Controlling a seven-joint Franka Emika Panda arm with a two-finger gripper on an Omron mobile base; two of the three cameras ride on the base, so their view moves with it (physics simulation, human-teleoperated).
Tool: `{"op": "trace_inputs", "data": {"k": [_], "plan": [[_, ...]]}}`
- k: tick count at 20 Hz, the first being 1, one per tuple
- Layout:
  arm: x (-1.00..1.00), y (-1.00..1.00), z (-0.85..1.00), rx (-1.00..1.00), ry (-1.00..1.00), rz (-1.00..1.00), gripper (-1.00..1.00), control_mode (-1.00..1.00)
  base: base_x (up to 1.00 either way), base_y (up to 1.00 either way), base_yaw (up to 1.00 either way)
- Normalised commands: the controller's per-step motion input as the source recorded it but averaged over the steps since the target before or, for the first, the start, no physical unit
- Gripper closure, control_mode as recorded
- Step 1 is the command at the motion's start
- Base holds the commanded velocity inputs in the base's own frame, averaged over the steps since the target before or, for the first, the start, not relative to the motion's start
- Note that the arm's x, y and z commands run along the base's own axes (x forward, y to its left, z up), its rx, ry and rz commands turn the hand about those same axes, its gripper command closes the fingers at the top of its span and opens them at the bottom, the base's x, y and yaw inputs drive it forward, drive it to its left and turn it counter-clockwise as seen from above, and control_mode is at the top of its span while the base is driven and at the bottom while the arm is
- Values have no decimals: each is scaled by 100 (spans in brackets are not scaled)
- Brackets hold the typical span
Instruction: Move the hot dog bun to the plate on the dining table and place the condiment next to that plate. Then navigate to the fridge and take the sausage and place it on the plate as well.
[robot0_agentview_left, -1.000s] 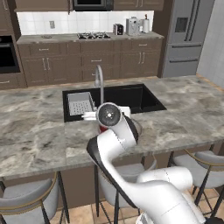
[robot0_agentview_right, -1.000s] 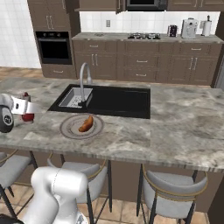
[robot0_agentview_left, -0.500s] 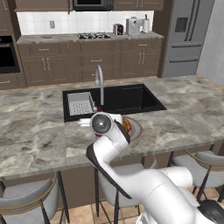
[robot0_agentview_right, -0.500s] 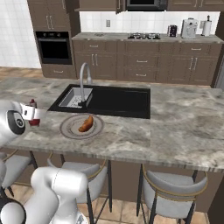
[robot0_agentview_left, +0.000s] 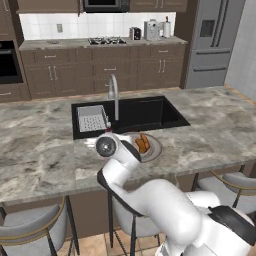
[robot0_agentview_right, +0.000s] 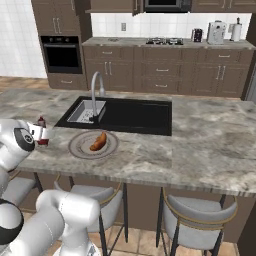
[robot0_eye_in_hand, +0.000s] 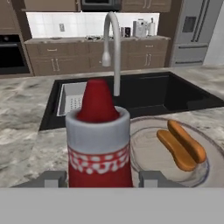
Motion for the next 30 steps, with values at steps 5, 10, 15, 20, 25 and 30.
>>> {"op": "trace_inputs", "data": {"k": [5, 10, 15, 20, 25, 30], "plan": [[19, 0, -24, 0, 0, -3, 100, -100, 0, 0, 0], [9, 0, -17, 0, 0, -1, 100, -100, 0, 0, 0], [17, -7, -12, 0, 0, 0, 100, -100, 0, 0, 0], [24, -12, -14, 0, 0, 0, 100, -100, 0, 0, 0], [21, -6, -14, 0, -1, 0, 100, -100, 0, 0, 0], [8, 0, -16, 0, -4, 0, 100, -100, 0, 0, 0]]}}
